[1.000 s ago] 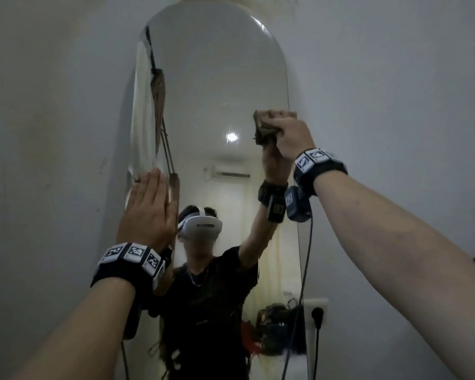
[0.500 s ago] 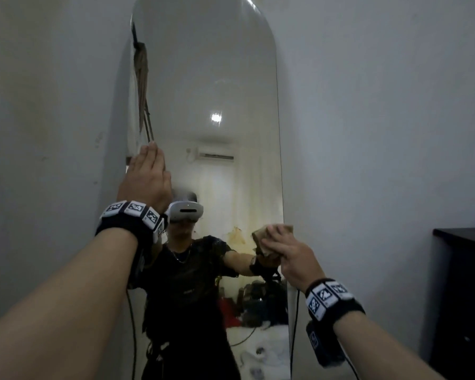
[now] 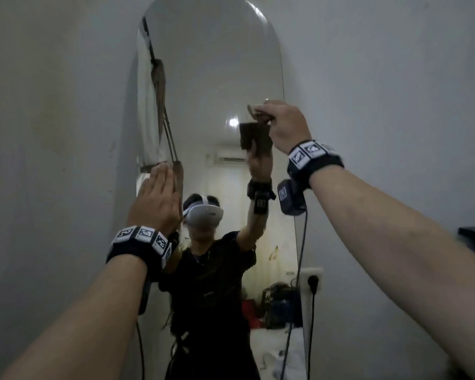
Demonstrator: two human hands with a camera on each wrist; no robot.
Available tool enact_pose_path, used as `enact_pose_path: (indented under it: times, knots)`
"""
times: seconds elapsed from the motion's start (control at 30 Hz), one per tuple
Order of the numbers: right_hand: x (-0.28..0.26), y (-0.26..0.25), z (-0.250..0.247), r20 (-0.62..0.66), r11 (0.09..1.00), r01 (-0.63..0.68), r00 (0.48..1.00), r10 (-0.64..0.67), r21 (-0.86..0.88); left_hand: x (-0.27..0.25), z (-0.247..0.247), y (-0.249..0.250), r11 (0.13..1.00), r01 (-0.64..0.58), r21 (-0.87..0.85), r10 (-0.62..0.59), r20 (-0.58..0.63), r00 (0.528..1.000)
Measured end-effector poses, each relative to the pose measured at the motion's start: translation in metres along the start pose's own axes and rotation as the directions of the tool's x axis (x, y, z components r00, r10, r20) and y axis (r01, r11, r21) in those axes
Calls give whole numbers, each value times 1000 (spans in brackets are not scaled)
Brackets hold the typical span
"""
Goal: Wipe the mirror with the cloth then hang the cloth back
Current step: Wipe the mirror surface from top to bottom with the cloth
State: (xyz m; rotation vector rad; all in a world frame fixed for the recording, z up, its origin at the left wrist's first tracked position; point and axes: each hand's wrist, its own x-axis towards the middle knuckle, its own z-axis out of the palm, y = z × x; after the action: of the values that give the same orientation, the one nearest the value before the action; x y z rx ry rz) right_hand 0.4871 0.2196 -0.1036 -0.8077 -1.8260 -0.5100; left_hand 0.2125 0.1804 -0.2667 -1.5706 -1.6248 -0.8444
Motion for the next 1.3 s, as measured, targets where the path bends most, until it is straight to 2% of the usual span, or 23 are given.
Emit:
enact_pose_path:
  times: [0.1,0.17,0.27,0.4,0.57,0.67,0.73,0.77,0.83,0.93,1.0,1.07,1.13,1.17,1.23,1.3]
  knots:
    - [19,9,23,200,997,-41,978,53,-63,-1,3,-2,1000,-21,-6,20,-43,999]
    - [-3,14,44,188,996,-63,979,74,-63,0,7,-5,999,-30,15,30,-35,999]
    - [-66,15,60,155,996,-88,984,91,-23,0,14,-6,999,-23,29,24,-28,999]
    - [-173,13,68,202,999,-49,978,45,18,-2,14,-1,1000,-3,-5,3,-42,999]
    - [-294,10,77,141,997,35,990,-24,-75,-3,6,1,999,23,-43,-25,-34,999]
    - [-323,5,69,252,999,31,967,-20,-42,-3,0,2,996,28,-87,-28,0,1000]
    - [-303,-4,52,266,1000,0,964,-8,31,-3,-2,3,994,21,-104,-22,-8,1000]
    - [-283,-10,41,223,997,-35,975,18,74,-3,-2,1,995,20,-100,-20,-5,1000]
    - [-224,-22,22,68,986,-63,996,52,157,-3,-1,-1,998,10,-67,-10,-5,1000]
    - [-100,-17,12,-132,991,26,991,-9,128,-2,0,-1,997,12,-75,-13,-12,1000]
    - [-22,-12,16,-118,997,48,992,-42,54,-1,1,-2,997,14,-76,-16,-25,1000]
    - [33,-10,28,21,999,42,999,-42,6,-1,1,-4,999,5,-50,-7,-41,999]
    - [48,-8,48,146,1000,25,989,-22,-19,0,5,-6,1000,-10,-27,9,-39,999]
    - [41,-8,58,151,1000,6,989,-2,-26,0,6,-7,1000,-15,-18,15,-39,999]
    - [2,-7,77,76,999,-32,997,33,-15,-1,9,-8,1000,-18,-15,17,-45,999]
    - [-53,-10,91,22,1000,1,1000,-1,-4,-1,10,-5,999,-10,-31,8,-52,999]
